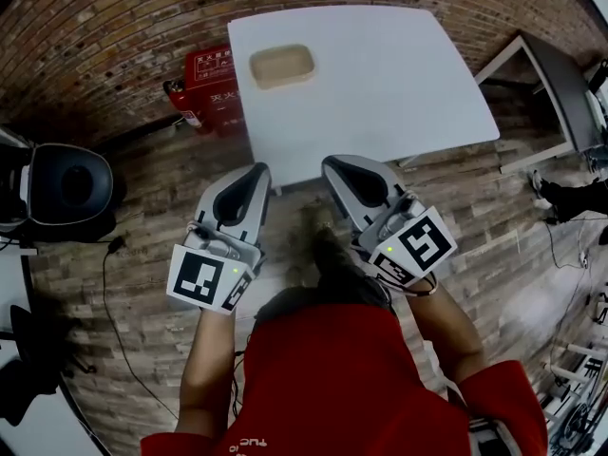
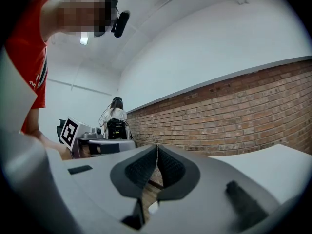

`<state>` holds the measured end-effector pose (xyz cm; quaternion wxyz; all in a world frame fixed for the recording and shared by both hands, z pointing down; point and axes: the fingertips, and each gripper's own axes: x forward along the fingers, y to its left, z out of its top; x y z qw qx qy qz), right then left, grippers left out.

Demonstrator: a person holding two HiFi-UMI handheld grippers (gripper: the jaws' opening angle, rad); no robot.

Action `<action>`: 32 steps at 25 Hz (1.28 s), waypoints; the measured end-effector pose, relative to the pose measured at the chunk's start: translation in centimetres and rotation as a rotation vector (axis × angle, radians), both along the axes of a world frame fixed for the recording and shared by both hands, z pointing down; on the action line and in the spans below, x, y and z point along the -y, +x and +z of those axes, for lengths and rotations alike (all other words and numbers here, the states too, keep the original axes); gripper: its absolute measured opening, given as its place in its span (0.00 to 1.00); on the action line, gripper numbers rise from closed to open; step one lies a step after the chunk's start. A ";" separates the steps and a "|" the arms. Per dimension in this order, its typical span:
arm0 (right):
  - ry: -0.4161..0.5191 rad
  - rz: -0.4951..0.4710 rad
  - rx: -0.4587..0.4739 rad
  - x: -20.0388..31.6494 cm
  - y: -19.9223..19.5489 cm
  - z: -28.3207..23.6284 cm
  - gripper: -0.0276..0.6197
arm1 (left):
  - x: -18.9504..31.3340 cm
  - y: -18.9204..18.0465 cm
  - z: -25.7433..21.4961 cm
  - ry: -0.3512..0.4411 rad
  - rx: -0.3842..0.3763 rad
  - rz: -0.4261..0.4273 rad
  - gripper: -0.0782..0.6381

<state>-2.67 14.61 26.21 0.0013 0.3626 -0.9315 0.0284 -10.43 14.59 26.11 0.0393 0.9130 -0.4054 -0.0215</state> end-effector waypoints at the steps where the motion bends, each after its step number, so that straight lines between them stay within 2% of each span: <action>1: 0.001 -0.002 -0.001 0.7 0.0 0.1 0.09 | 0.6 0.0 0.1 0.000 0.001 -0.001 0.13; 13: 0.026 -0.048 -0.047 12.2 1.5 1.1 0.09 | 10.9 0.0 1.4 -0.004 0.032 -0.045 0.13; 26: 0.028 -0.184 -0.140 26.6 3.5 4.5 0.09 | 23.7 2.3 4.4 -0.036 0.073 -0.123 0.13; 32: 0.028 -0.237 -0.176 30.7 3.6 6.5 0.09 | 28.2 3.0 6.5 -0.066 0.106 -0.138 0.13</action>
